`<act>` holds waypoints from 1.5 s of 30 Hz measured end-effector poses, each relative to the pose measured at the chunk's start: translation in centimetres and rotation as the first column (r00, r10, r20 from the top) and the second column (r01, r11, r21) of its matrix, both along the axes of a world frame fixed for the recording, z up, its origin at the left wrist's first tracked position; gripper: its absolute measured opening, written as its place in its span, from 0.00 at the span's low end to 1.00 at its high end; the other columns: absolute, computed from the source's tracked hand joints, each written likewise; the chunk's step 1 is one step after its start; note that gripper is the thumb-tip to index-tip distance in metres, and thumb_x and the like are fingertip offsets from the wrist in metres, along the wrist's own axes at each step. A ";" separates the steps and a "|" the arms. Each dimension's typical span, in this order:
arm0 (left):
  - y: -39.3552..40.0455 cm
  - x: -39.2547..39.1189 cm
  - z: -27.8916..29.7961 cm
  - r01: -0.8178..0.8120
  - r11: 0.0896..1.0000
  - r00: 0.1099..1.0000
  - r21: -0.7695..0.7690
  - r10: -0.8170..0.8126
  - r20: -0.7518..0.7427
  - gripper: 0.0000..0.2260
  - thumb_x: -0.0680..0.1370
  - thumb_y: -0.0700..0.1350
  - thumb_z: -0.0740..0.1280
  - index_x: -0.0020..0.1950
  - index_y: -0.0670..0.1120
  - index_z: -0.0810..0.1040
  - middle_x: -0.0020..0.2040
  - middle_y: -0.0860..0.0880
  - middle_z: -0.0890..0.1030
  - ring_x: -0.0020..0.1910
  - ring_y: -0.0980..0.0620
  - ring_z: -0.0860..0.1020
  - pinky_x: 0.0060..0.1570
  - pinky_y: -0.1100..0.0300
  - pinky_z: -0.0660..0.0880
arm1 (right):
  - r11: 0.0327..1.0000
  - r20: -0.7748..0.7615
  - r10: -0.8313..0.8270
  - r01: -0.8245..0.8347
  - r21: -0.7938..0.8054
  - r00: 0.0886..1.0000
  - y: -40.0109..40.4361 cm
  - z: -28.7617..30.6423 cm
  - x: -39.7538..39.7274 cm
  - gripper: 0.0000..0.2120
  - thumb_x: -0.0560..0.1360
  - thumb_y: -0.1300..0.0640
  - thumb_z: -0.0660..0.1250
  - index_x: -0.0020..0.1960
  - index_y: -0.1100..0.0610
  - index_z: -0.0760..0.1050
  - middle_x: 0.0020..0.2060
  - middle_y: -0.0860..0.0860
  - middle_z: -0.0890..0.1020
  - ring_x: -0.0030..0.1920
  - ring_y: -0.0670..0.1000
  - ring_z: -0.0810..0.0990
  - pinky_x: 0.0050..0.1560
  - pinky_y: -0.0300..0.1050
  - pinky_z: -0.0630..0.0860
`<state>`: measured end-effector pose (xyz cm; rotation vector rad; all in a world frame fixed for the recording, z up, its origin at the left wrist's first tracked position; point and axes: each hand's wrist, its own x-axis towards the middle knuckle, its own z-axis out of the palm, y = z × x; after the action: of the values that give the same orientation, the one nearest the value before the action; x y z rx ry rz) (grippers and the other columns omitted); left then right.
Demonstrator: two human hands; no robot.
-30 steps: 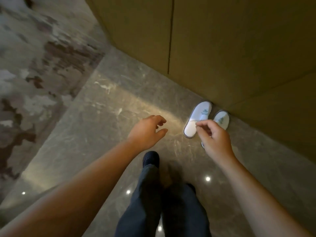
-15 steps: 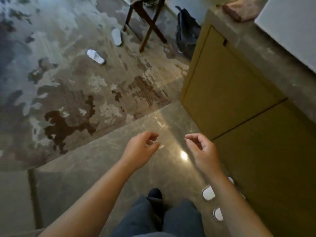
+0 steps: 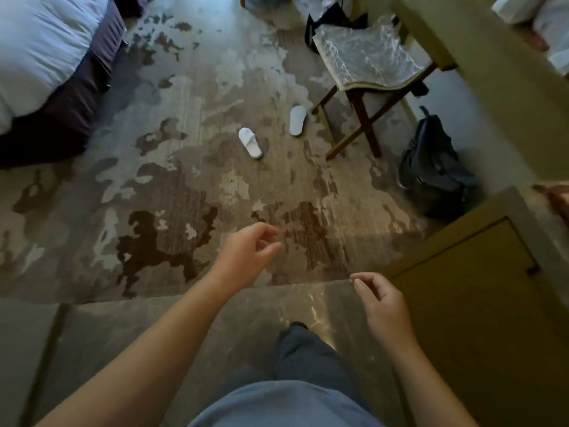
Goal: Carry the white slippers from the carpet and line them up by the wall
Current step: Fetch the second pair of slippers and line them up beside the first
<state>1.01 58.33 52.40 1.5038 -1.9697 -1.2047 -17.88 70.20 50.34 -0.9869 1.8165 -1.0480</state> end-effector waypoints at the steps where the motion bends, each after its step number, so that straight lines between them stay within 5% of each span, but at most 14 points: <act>1: -2.0 0.2 0.1 -0.037 0.999 0.999 0.006 0.037 0.006 0.11 0.74 0.45 0.64 0.55 0.47 0.75 0.43 0.56 0.76 0.44 0.58 0.76 0.40 0.70 0.70 | 0.999 -0.015 0.049 -0.049 -0.012 0.999 -3.1 0.6 -0.7 0.10 0.75 0.57 0.60 0.40 0.44 0.72 0.38 0.44 0.78 0.39 0.41 0.76 0.36 0.31 0.73; 5: -8.6 2.0 0.0 -0.220 0.975 0.975 0.010 0.220 0.018 0.08 0.73 0.45 0.65 0.52 0.50 0.75 0.41 0.61 0.75 0.42 0.63 0.75 0.36 0.70 0.69 | 0.967 -0.077 0.245 -0.249 -0.048 0.966 -15.2 3.2 -1.9 0.08 0.75 0.54 0.59 0.41 0.42 0.72 0.37 0.47 0.78 0.37 0.45 0.77 0.38 0.39 0.75; 8: -13.1 3.7 -1.5 -0.354 0.934 0.935 0.055 0.353 0.013 0.08 0.73 0.44 0.65 0.51 0.50 0.75 0.41 0.60 0.76 0.43 0.62 0.75 0.38 0.70 0.68 | 0.941 -0.116 0.313 -0.324 -0.100 0.943 -24.0 3.8 -1.3 0.08 0.75 0.54 0.60 0.41 0.42 0.71 0.35 0.46 0.77 0.34 0.41 0.76 0.32 0.34 0.74; 12: -20.7 5.3 -4.1 -0.434 0.890 0.900 0.135 0.434 0.035 0.07 0.73 0.43 0.65 0.51 0.49 0.76 0.42 0.57 0.77 0.45 0.58 0.76 0.40 0.66 0.71 | 0.931 -0.149 0.319 -0.339 -0.138 0.936 -35.1 2.6 0.0 0.05 0.74 0.55 0.60 0.45 0.46 0.73 0.40 0.44 0.77 0.43 0.40 0.76 0.38 0.30 0.73; 16: -32.2 5.4 -4.2 -0.415 0.900 0.910 0.133 0.410 0.068 0.07 0.74 0.44 0.64 0.51 0.47 0.76 0.44 0.50 0.79 0.46 0.52 0.77 0.46 0.58 0.74 | 0.952 -0.128 0.280 -0.292 -0.086 0.951 -45.0 1.7 0.6 0.05 0.75 0.56 0.60 0.47 0.49 0.73 0.43 0.45 0.77 0.45 0.40 0.75 0.38 0.29 0.72; 23: -54.0 1.9 -0.7 -0.270 0.961 0.962 0.051 0.267 0.064 0.10 0.74 0.44 0.64 0.54 0.45 0.75 0.44 0.51 0.77 0.43 0.54 0.76 0.40 0.64 0.72 | 0.986 -0.112 0.166 -0.162 0.049 0.980 -57.9 1.0 -2.1 0.05 0.74 0.60 0.61 0.47 0.53 0.74 0.44 0.52 0.78 0.46 0.49 0.76 0.48 0.43 0.74; 29: -68.3 -2.6 -2.2 -0.267 0.963 0.962 0.045 0.264 0.063 0.09 0.73 0.46 0.64 0.51 0.46 0.77 0.39 0.58 0.75 0.39 0.60 0.74 0.46 0.59 0.71 | 0.979 -0.091 0.160 -0.147 0.138 0.983 -69.9 -2.2 -6.4 0.05 0.74 0.60 0.61 0.45 0.51 0.73 0.40 0.47 0.77 0.44 0.46 0.76 0.40 0.35 0.70; 39: -88.2 -7.7 -14.9 -0.496 0.823 0.857 0.277 0.413 0.307 0.16 0.74 0.45 0.64 0.60 0.42 0.72 0.58 0.42 0.78 0.55 0.46 0.75 0.55 0.53 0.71 | 0.888 -0.107 0.411 -0.370 0.275 0.906 -100.5 -11.2 -13.5 0.08 0.74 0.58 0.61 0.53 0.56 0.73 0.51 0.53 0.77 0.51 0.50 0.74 0.46 0.39 0.70; 45: -95.4 -8.9 -30.0 -0.600 0.688 0.791 0.408 0.435 0.430 0.20 0.74 0.47 0.64 0.64 0.42 0.67 0.62 0.40 0.75 0.60 0.44 0.73 0.57 0.52 0.70 | 0.824 -0.110 0.478 -0.401 0.400 0.872 -111.9 -24.6 -14.5 0.16 0.75 0.57 0.60 0.62 0.57 0.66 0.60 0.55 0.74 0.58 0.52 0.72 0.58 0.49 0.71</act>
<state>-7.86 -37.09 22.37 2.4540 -1.2057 -1.3587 -32.38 -41.68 25.74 -1.2353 1.7357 -0.3111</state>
